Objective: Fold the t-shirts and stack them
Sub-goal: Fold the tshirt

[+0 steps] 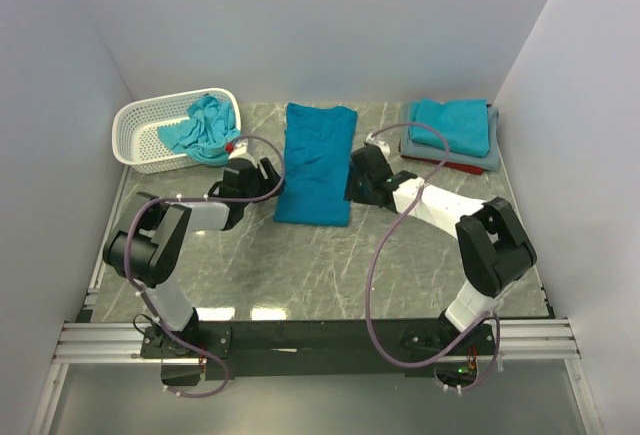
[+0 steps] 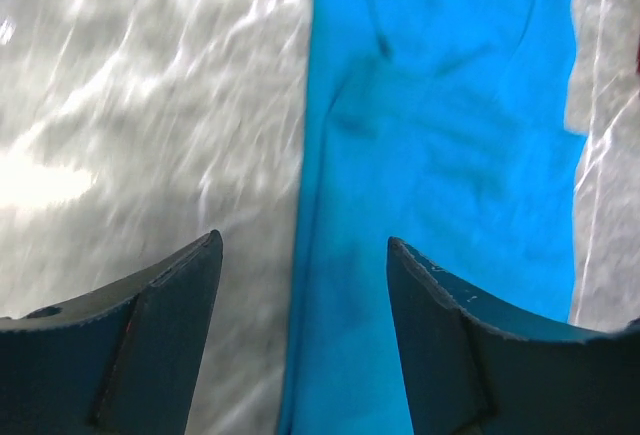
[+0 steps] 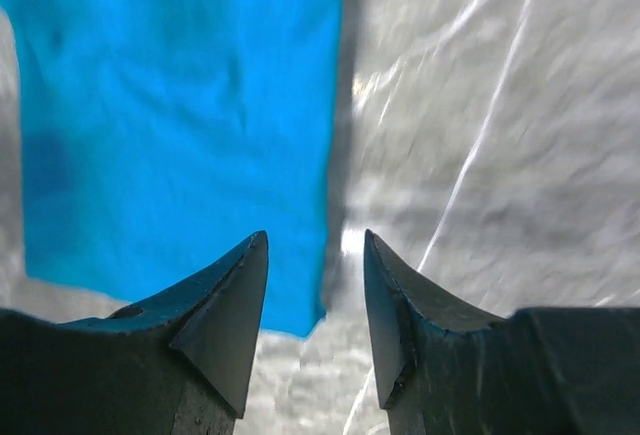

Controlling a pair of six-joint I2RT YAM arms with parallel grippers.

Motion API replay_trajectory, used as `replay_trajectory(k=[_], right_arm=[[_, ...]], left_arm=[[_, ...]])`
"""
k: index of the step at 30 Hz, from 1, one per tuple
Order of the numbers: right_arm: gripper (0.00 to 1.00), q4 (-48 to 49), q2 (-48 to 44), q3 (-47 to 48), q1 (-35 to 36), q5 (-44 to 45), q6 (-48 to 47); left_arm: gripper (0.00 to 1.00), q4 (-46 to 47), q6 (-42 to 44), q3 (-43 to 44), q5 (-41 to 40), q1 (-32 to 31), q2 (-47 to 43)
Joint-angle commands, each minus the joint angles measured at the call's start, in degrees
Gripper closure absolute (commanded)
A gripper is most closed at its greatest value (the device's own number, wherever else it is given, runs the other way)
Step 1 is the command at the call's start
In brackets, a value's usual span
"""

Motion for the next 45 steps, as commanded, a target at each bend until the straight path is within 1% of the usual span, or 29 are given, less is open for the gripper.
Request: replay_trajectory(k=[1, 5, 11, 17, 21, 27, 31, 36, 39, 40, 43, 45], right_arm=[[0.50, 4.4, -3.9, -4.7, 2.5, -1.2, 2.1], [0.51, 7.3, -6.9, -10.5, 4.2, -1.2, 4.3], [0.53, 7.2, -6.9, -12.4, 5.9, -0.1, 5.0], [0.55, 8.6, -4.5, -12.8, 6.0, -0.4, 5.0], [0.57, 9.6, -3.9, -13.6, 6.3, -0.9, 5.6], [0.59, 10.0, -2.3, -14.0, 6.3, -1.7, 5.3], [0.62, 11.5, -1.6, -15.0, 6.3, -3.1, 5.9], [0.66, 11.7, 0.4, -14.5, 6.5, -4.5, 5.7], [0.73, 11.5, 1.0, -14.0, 6.5, -4.5, 5.7], [0.79, 11.3, 1.1, -13.9, 6.5, -4.3, 5.7], [0.89, 10.6, 0.9, -13.6, 6.5, -3.5, 5.7], [0.91, 10.4, 0.6, -13.9, 6.5, -3.5, 5.7]], left_arm=[[0.29, 3.0, -1.0, -4.2, 1.0, -0.6, -5.1], [0.29, 1.9, -1.6, -8.7, -1.9, -1.5, -9.5], [0.29, 1.6, -3.1, -15.0, -3.3, -3.3, -16.5], [0.29, -2.9, -2.6, -17.1, -6.3, -5.7, -22.1], [0.29, -4.9, -2.8, -18.5, -7.1, -6.2, -25.5], [0.29, -8.0, -2.6, -19.3, -7.4, -6.6, -28.3], [0.29, -10.1, -1.8, -18.9, -8.5, -7.0, -29.0], [0.29, -10.9, -1.4, -18.0, -9.9, -7.2, -26.3], [0.29, -9.9, -1.1, -17.4, -9.5, -7.3, -24.0], [0.29, -9.5, -1.0, -17.0, -9.0, -7.4, -23.4], [0.29, -8.1, -0.6, -16.2, -8.2, -7.4, -21.2], [0.30, -6.8, 0.1, -15.8, -7.3, -7.4, -19.4]])
